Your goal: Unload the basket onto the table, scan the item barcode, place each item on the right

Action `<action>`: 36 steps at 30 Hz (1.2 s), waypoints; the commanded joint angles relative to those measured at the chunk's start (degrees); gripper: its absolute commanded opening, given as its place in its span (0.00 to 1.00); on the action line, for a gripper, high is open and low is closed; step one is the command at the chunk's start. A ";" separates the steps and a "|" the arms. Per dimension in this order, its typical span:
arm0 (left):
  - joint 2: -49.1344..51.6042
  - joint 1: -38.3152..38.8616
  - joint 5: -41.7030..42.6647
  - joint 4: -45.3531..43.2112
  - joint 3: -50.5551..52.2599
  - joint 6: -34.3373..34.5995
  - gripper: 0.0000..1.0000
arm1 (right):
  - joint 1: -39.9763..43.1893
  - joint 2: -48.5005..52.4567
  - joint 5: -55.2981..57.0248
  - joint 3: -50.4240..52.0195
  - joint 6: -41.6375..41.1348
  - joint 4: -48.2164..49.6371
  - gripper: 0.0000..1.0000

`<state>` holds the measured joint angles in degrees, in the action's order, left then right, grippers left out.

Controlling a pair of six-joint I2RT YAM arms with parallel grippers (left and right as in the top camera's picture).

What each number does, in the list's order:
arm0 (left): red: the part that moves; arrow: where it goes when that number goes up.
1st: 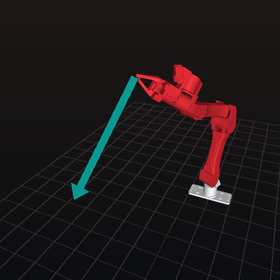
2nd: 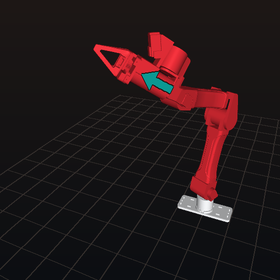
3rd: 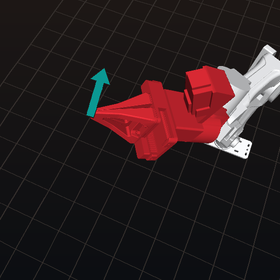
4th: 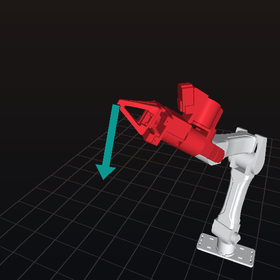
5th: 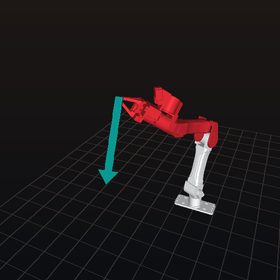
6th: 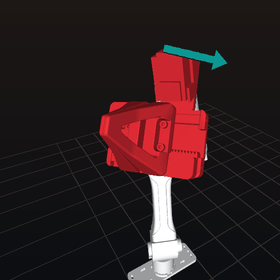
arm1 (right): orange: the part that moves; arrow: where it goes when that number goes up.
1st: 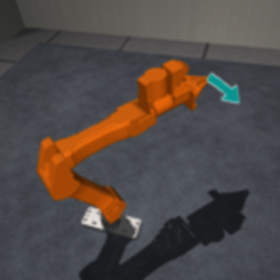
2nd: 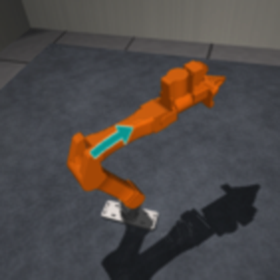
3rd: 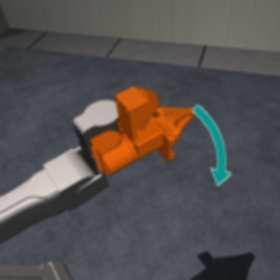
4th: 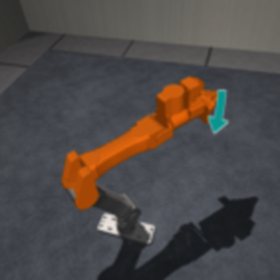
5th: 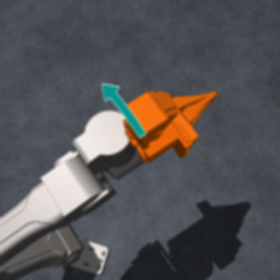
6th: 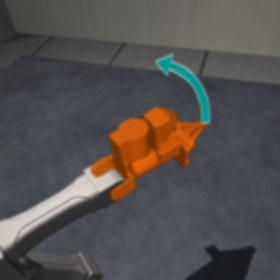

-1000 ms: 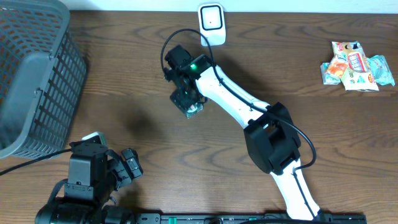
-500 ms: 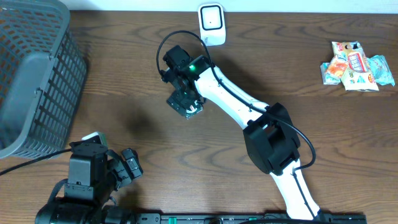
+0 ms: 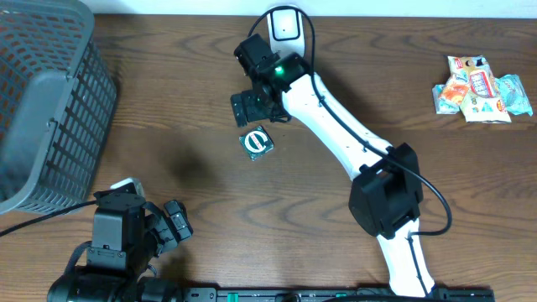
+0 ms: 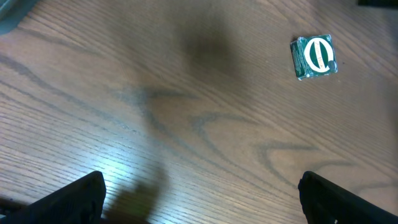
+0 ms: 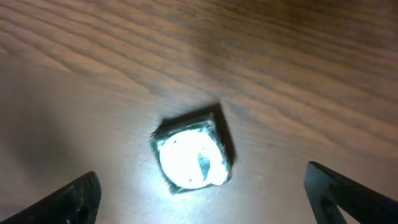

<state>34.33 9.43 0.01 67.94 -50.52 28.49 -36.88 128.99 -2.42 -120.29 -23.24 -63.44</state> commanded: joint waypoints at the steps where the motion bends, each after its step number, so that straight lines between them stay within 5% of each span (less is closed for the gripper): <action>1: -0.22 -0.13 -0.50 0.15 0.07 -0.11 0.98 | -0.24 -0.92 -1.95 -0.76 -3.67 0.70 0.91; 13: -0.22 -0.13 -0.50 0.13 0.07 -0.11 0.97 | -0.07 -0.44 3.34 1.42 -33.09 0.44 0.98; 16: -0.22 -0.13 -0.50 0.15 0.07 -0.11 0.97 | -0.31 -0.39 4.94 3.56 -36.89 1.81 0.87; 36: -0.22 -0.13 -0.50 0.13 0.07 -0.11 0.98 | -0.94 -0.39 7.04 9.53 -41.51 7.58 0.97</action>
<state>34.33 9.43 0.03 67.94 -50.52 28.49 -37.21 128.64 3.16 -111.20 -63.02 -55.94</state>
